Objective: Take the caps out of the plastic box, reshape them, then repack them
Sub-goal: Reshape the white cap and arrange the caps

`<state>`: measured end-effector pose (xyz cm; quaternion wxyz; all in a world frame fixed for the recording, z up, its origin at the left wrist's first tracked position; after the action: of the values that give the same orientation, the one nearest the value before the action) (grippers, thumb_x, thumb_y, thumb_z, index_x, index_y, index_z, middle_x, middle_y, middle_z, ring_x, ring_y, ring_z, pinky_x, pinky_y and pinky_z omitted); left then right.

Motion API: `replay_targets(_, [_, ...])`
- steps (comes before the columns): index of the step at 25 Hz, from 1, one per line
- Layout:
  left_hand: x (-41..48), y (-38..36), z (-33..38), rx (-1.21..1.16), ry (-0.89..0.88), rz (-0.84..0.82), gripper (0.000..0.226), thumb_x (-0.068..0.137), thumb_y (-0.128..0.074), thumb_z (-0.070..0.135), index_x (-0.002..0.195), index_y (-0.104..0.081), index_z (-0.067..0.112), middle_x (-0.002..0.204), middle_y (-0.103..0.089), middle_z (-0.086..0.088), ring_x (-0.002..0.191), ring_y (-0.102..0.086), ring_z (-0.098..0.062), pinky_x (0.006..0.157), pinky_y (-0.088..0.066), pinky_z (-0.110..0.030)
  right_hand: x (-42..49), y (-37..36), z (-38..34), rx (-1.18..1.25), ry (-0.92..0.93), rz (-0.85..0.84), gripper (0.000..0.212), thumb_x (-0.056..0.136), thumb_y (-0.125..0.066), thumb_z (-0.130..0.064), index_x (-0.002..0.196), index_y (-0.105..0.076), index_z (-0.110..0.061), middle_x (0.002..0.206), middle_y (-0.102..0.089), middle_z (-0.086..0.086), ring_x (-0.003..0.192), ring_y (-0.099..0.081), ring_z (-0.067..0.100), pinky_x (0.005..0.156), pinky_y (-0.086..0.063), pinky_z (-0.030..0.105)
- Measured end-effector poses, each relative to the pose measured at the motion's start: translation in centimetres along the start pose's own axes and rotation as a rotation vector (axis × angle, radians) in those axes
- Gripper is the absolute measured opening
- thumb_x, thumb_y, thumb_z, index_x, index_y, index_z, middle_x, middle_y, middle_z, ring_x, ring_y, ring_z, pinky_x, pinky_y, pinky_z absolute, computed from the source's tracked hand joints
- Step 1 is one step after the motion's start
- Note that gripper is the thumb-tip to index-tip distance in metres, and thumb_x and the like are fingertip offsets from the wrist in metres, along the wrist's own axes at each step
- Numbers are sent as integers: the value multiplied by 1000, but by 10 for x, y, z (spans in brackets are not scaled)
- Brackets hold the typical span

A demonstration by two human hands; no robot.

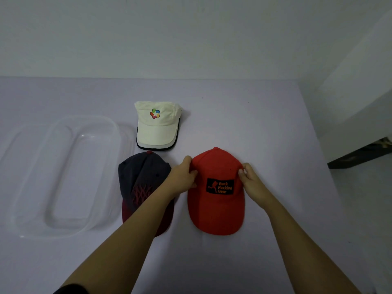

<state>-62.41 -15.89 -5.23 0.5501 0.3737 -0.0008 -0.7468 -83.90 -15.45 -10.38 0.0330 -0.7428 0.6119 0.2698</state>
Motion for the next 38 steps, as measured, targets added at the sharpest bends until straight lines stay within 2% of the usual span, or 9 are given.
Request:
replay_targets(7, [5, 17, -9, 41, -7, 172, 24, 93, -43, 5, 110, -59, 4, 94, -68, -10, 67, -65, -13, 76, -57, -28, 0, 22, -5, -94, 37, 77, 18, 96, -48, -23, 84, -62, -24, 84, -62, -6, 79, -55, 10, 76, -43, 22])
replay_targets(12, [12, 19, -6, 196, -47, 256, 21, 95, -44, 5, 103, -63, -1, 92, -71, -19, 78, -68, -21, 62, -44, -16, -7, 30, -7, 51, -70, 88, 19, 96, -49, -20, 81, -61, -23, 81, -58, -9, 74, -51, 3, 68, -38, 18])
replay_targets(15, [11, 18, -3, 195, -43, 273, 23, 94, -46, 5, 108, -63, -2, 92, -72, -19, 82, -70, -22, 65, -44, -14, -5, 34, -5, -24, -81, 102, 11, 92, -55, -25, 93, -66, -22, 98, -65, -4, 94, -58, 12, 82, -41, 23])
replay_targets(18, [-3, 30, 9, 124, -102, 337, 29, 94, -48, 9, 119, -60, 2, 99, -72, -15, 73, -67, -14, 69, -45, -12, -7, 41, -17, -132, -43, 278, 30, 90, -58, -30, 119, -60, -20, 117, -55, -4, 103, -56, 14, 87, -40, 27])
replay_targets(22, [-40, 93, 6, 154, -171, 613, 30, 94, -49, 14, 121, -60, 7, 111, -69, -11, 91, -66, -17, 81, -41, -11, -23, 20, -69, -116, 192, 487, 23, 92, -53, -18, 113, -62, -19, 111, -57, -6, 91, -57, 5, 77, -43, 9])
replay_targets(27, [-65, 162, -57, 147, 23, 530, 38, 93, -50, 15, 130, -53, 13, 127, -62, -8, 116, -56, -22, 101, -40, -33, -27, -69, -112, 1, 270, 150, 19, 92, -55, -18, 109, -63, -24, 104, -67, -11, 97, -61, -6, 87, -46, 12])
replay_targets(30, [-60, 161, -80, 101, 50, 277, 48, 92, -52, 17, 139, -42, 16, 138, -53, -5, 125, -49, -20, 105, -38, -35, -15, -130, -113, -79, 60, -197, 55, 88, -61, -29, 137, -39, -18, 141, -45, -1, 129, -44, 14, 104, -41, 32])
replay_targets(33, [-48, 155, -84, 184, 49, 132, 55, 93, -51, 22, 144, -32, 17, 148, -41, -4, 131, -43, -23, 108, -35, -36, 1, -161, -114, -218, -62, -332, 87, 78, -71, -39, 145, -21, -15, 149, -34, 5, 133, -38, 22, 107, -38, 38])
replay_targets(38, [-36, 147, -81, 239, 44, 19, 39, 95, -48, 22, 132, -47, 11, 131, -55, -9, 110, -52, -19, 97, -43, -32, 19, -165, -115, -338, -108, -394, 51, 77, -74, -22, 122, -51, -13, 123, -60, 5, 107, -59, 20, 92, -50, 35])
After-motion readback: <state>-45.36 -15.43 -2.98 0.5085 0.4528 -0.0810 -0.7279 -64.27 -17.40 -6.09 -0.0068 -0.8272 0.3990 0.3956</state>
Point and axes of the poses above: each hand's wrist, its own x-axis towards the middle knuckle, its own y-axis out of the back of the hand, z = x × y, the point moved 4 cm from there along x, towards the middle knuckle
